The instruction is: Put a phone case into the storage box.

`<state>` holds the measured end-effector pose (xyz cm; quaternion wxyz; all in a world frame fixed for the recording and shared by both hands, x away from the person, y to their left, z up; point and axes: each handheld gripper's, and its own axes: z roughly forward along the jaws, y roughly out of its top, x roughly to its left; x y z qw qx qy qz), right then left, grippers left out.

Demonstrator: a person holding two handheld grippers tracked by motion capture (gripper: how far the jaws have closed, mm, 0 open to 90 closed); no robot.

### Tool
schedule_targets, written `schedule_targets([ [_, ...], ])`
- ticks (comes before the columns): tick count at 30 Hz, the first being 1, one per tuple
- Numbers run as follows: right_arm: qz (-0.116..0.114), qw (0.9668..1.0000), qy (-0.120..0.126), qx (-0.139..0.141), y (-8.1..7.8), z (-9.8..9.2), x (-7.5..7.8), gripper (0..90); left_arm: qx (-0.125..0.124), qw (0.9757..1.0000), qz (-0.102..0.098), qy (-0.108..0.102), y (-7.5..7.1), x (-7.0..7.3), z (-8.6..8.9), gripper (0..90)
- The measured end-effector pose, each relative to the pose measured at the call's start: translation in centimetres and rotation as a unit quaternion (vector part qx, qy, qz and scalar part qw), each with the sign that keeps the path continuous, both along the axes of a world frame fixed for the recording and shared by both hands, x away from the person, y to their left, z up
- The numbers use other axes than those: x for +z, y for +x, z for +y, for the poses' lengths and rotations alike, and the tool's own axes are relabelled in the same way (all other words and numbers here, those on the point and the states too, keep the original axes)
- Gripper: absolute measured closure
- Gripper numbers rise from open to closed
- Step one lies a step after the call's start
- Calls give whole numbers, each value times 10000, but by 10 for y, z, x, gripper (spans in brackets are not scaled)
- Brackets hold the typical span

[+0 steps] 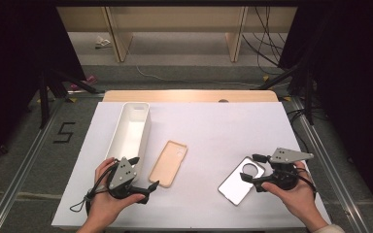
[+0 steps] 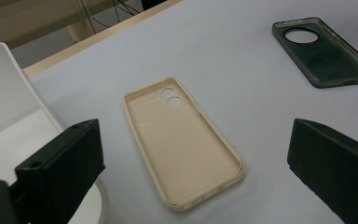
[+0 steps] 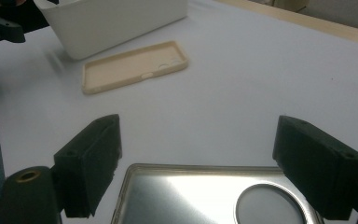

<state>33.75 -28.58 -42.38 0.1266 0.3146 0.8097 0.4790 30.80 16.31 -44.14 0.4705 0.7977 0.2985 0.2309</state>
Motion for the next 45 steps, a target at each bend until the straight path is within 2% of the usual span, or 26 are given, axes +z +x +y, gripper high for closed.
schedule_targets([
  [8,28,10000,-62,31,0,1,-2,203,7,10000,-9,4,-1,0,0,29],
  [12,148,9983,-423,380,-1,13,-2,527,-11,10000,-39,7,-3,1,1,30],
  [13,148,9983,-423,380,-1,13,-2,527,-11,10000,-39,7,-3,1,1,31],
  [14,235,9970,-547,502,-1,17,-2,598,-9,10000,-50,-1,-3,2,1,31],
  [15,326,9925,-972,668,-3,25,-5,735,-19,10000,-54,3,-3,2,1,33],
  [17,496,9869,-1324,774,-5,33,-9,836,-57,10000,-62,27,-3,2,0,33],
  [19,720,9814,-1564,852,-6,37,-12,900,-66,10000,-63,39,-3,2,-1,34],
  [24,1319,9694,-1902,817,-4,39,-21,900,-58,10000,-51,36,-3,1,-1,36],
  [25,1319,9694,-1902,817,-4,39,-21,900,-57,10000,-51,39,-3,1,-1,36],
  [26,1492,9652,-1993,797,-2,39,-24,900,-58,10000,-43,38,-3,1,-1,36],
  [28,1590,9616,-2097,778,-2,40,-27,900,-59,10000,-37,42,-3,1,-1,36],
  [35,1765,9509,-2415,788,0,40,-33,900,-82,10000,-30,43,-3,1,-1,37],
  [41,1842,9475,-2481,818,0,40,-34,900,-90,9999,-29,59,-3,0,-1,37],
  [45,1859,9420,-2662,845,0,38,-33,900,-92,9999,-24,56,-3,0,-1,37],
])
